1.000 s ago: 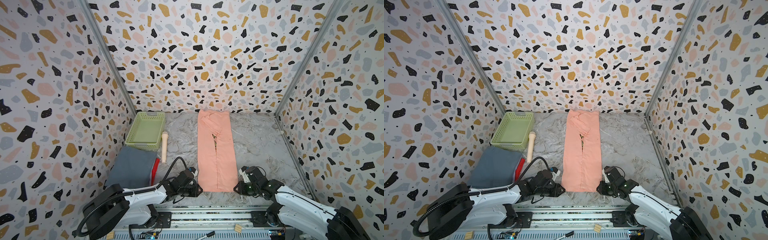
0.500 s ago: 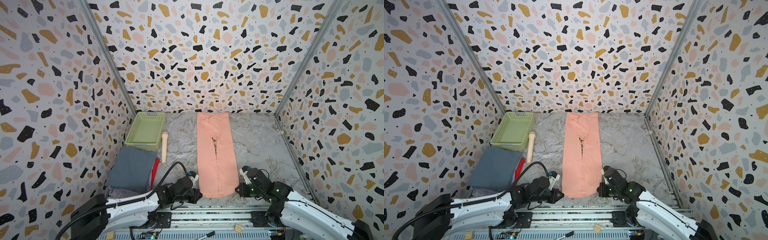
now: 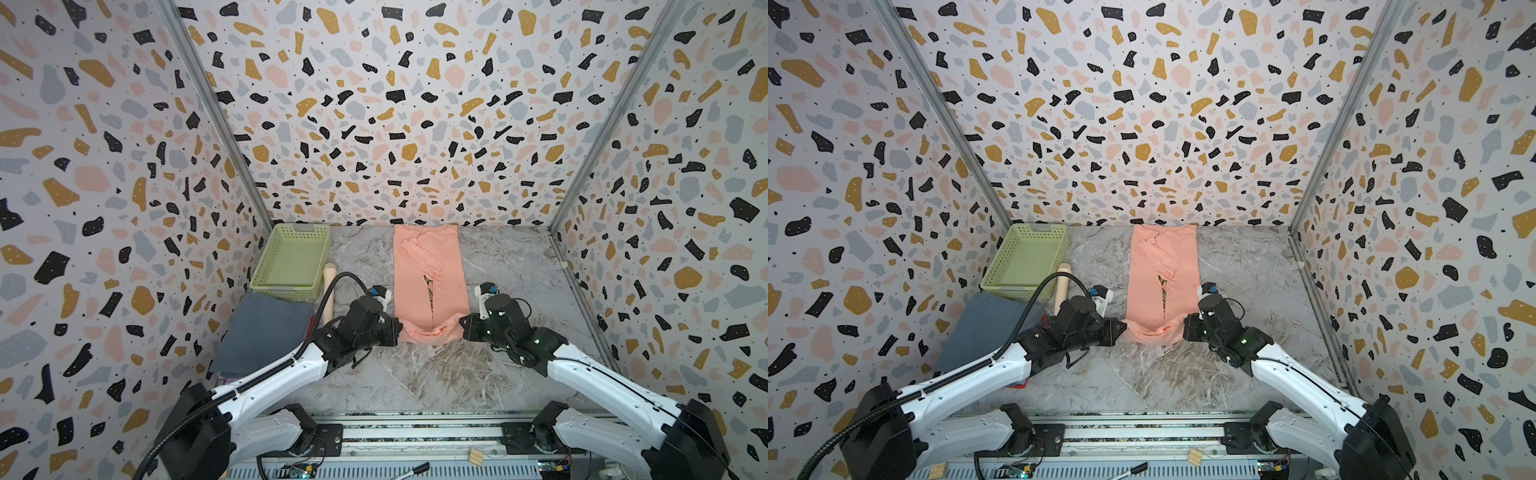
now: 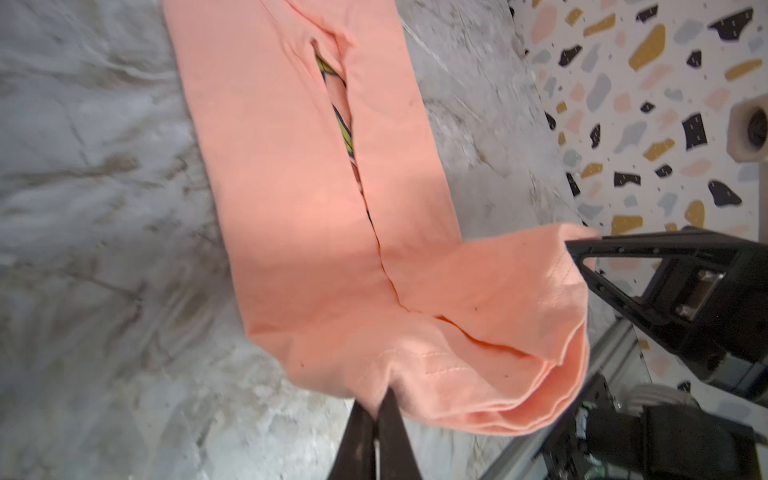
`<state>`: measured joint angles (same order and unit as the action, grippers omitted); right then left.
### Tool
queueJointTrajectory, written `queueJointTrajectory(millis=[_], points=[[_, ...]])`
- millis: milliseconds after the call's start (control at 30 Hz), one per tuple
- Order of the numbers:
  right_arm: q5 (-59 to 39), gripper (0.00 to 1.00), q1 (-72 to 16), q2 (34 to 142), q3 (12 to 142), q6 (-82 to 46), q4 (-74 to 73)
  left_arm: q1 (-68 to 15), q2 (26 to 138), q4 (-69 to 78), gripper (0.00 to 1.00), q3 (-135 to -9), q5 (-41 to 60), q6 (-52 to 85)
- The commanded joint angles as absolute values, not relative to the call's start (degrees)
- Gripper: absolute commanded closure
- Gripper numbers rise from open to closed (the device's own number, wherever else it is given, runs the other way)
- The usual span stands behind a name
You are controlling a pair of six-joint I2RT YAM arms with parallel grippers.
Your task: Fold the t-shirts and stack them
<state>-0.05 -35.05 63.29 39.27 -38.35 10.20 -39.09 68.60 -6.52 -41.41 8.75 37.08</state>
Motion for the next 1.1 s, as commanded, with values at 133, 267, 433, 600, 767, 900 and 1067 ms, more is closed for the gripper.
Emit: queueJointTrajectory(millis=[133,267,433,600,767,900,1067], points=[[-5.25,1.0,-25.46,79.24,48.36,-30.41,-1.72,-32.18,85.99,-2.99,1.0,-55.43,12.86,24.66],[-8.64,1.0,-21.68,89.59,53.84,-29.02,-4.73,-28.4,94.92,-3.86,1.0,-62.2,14.65,22.47],[-12.76,1.0,-18.69,100.51,61.66,-28.27,-5.75,-25.44,103.82,-3.88,1.0,-69.5,17.77,21.5],[-15.52,0.57,-15.91,106.85,67.76,-27.02,-4.65,-23.24,111.56,-5.64,0.63,-76.95,19.53,21.62],[-15.41,0.42,-14.07,103.16,67.62,-24.99,-3.36,-21.84,109.73,-5.18,0.47,-77.4,17.28,21.27],[-16.56,0.39,-14.06,97.45,62.58,-23.4,-0.19,-21.75,104.82,-6.78,0.44,-73.17,15.35,20.92],[-20.32,0.4,-14.06,88.52,51.06,-26.48,2.0,-22.12,96.87,-5.65,0.43,-61.66,15.96,23.58]])
